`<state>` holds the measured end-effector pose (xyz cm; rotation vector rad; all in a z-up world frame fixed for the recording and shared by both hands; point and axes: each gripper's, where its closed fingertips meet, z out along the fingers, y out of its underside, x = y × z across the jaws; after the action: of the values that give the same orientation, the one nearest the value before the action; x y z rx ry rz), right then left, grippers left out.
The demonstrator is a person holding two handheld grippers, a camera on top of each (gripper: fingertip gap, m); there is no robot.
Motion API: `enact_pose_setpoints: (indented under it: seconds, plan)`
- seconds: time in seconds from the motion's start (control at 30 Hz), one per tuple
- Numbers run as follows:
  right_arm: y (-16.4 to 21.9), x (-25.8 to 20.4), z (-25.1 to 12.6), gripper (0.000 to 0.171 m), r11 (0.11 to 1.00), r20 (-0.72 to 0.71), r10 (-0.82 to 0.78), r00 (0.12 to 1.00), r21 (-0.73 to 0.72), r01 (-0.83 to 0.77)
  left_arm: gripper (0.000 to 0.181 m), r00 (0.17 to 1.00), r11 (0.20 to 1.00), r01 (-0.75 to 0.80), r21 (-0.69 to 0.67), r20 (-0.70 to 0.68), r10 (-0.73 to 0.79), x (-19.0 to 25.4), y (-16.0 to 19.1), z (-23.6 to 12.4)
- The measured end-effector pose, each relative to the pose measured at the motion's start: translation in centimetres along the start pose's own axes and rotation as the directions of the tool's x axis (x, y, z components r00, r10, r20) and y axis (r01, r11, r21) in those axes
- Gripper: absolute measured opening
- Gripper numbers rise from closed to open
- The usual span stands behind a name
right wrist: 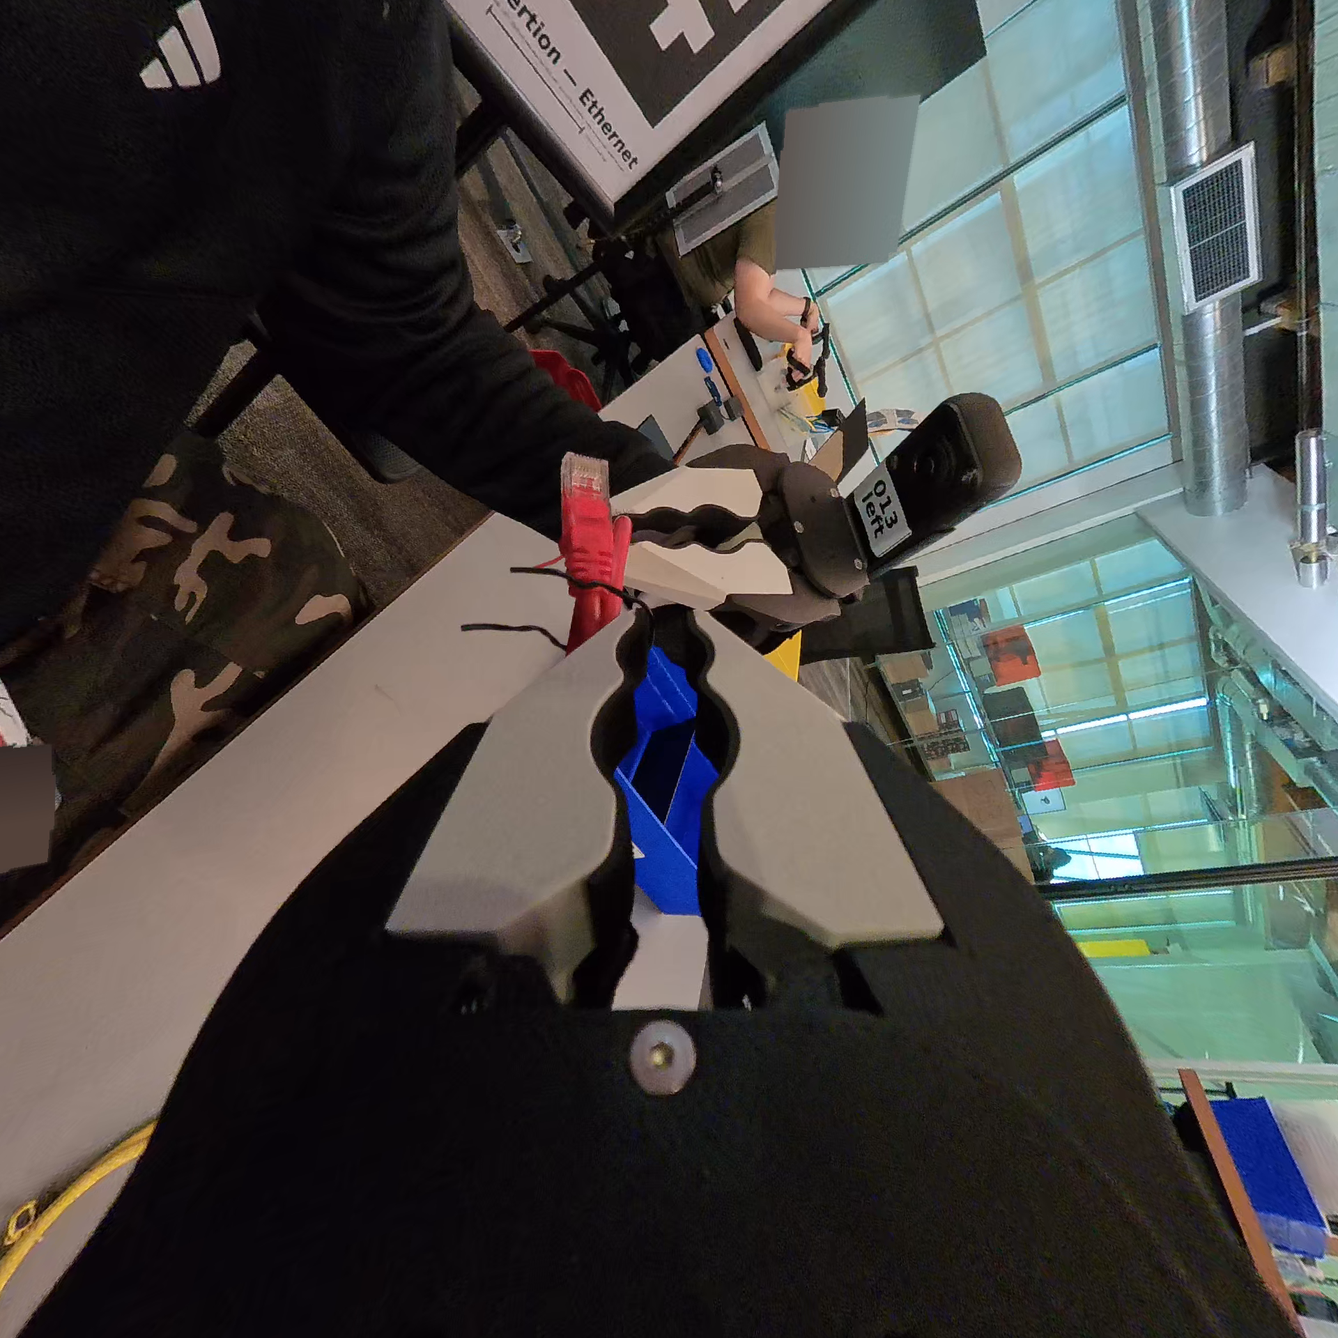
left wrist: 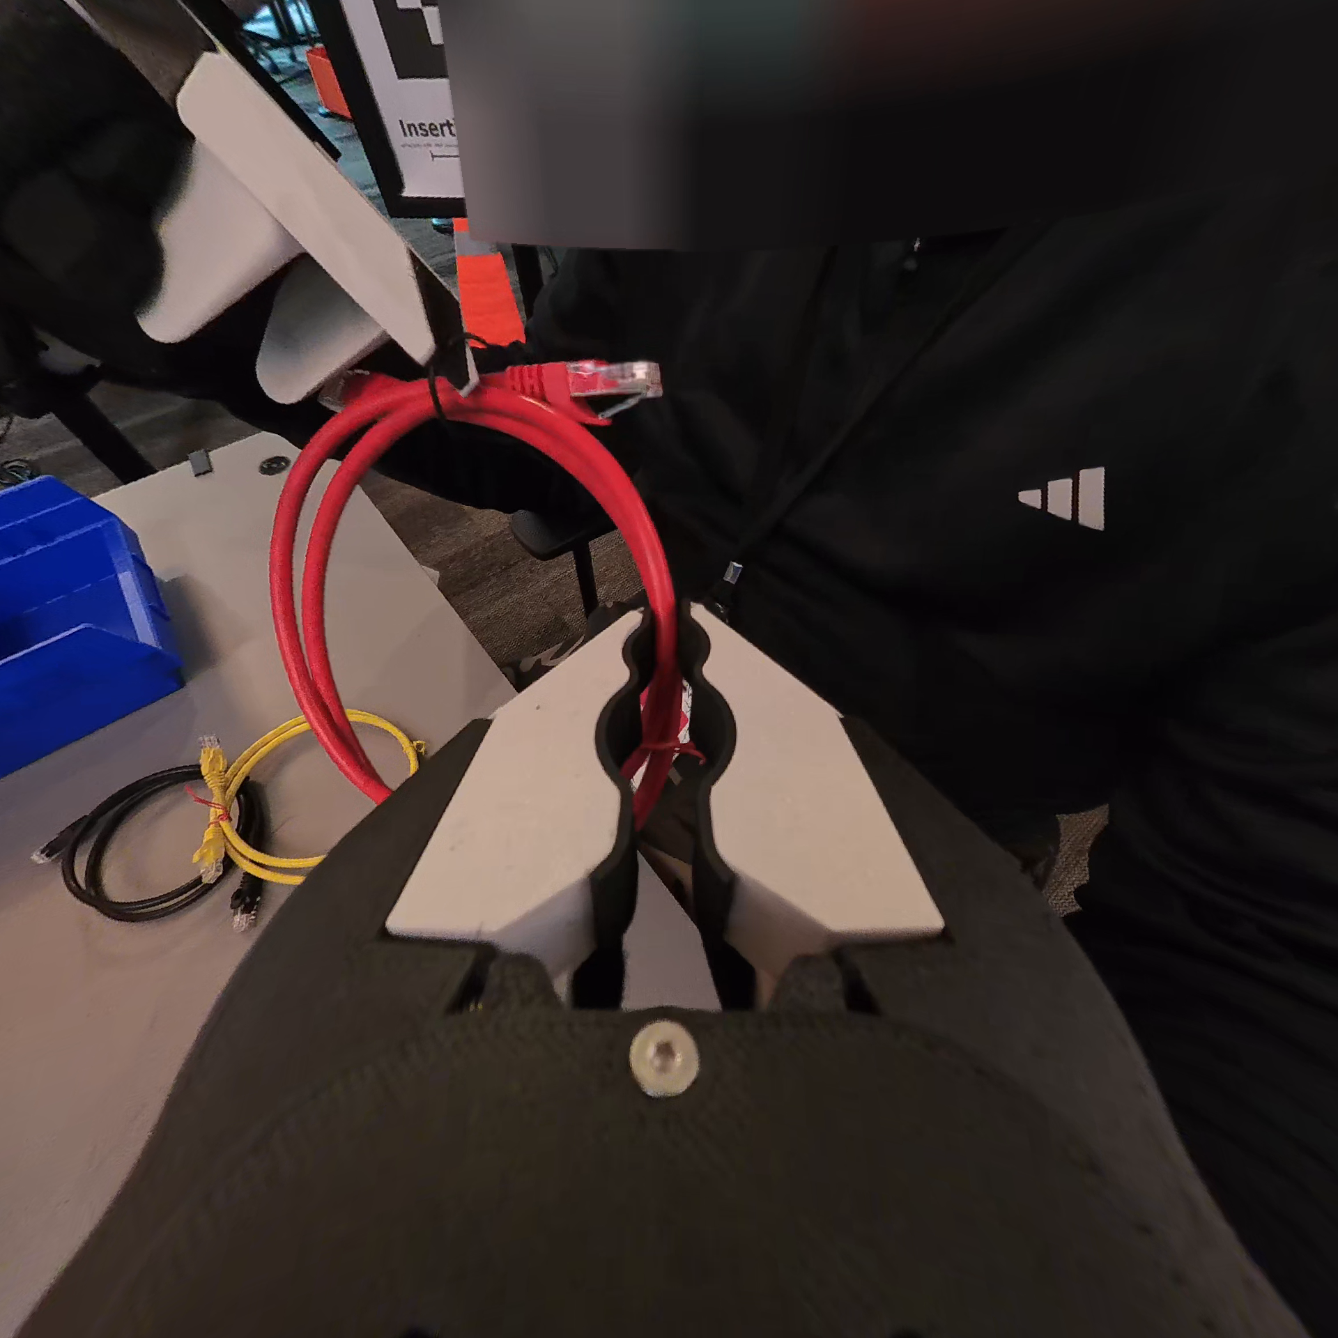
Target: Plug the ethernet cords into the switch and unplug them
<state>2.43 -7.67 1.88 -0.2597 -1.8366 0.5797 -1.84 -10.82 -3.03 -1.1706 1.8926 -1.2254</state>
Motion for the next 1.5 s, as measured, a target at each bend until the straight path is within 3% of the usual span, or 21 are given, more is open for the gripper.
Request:
enact_pose_setpoints:
  seconds: [0.27,0.6,0.77,0.9,1.03,1.17,1.33,1.5]
  plan:
    - [0.2,-0.3,-0.6,0.018,0.999,0.066,0.039,0.997,-0.032,-0.037,0.003,1.0,0.999,0.003,-0.037,0.022,-0.002,0.0,0.2,0.0]
    - [0.3,0.2,-0.9,0.021,0.99,0.273,0.038,0.961,-0.141,0.001,0.002,0.997,0.997,-0.022,-0.081,0.069,0.027,0.1,0.0,-0.3]
    - [1.1,0.5,-0.9,0.022,0.979,0.28,0.055,0.958,-0.204,0.003,0.003,0.996,0.995,-0.015,-0.099,0.088,0.024,-0.1,0.3,-0.4]
    - [1.3,1.9,-2.1,0.03,0.971,0.187,0.145,0.972,-0.213,-0.103,0.003,0.993,0.994,-0.001,-0.113,0.114,0.014,-0.4,0.5,-0.8]
    - [0.3,1.1,-4.1,0.024,0.914,0.143,0.397,0.907,-0.152,-0.376,0.003,0.987,0.991,0.019,-0.132,0.162,0.002,-1.0,0.9,-1.5]
    - [0.6,-1.1,-4.8,0.02,0.786,0.144,0.615,0.775,-0.04,-0.617,0.002,0.981,0.992,0.025,-0.127,0.193,0.0,-1.5,0.9,-2.1]
    - [3.8,-2.3,-3.8,0.019,0.427,0.185,0.866,0.465,0.21,-0.88,0.002,0.976,0.992,0.026,-0.12,0.219,0.001,-1.9,0.9,-2.4]
    - [7.4,-2.6,-1.9,0.054,0.083,0.311,0.924,0.221,0.401,-0.912,0.003,0.971,0.991,0.035,-0.127,0.24,-0.004,-2.3,1.0,-2.4]
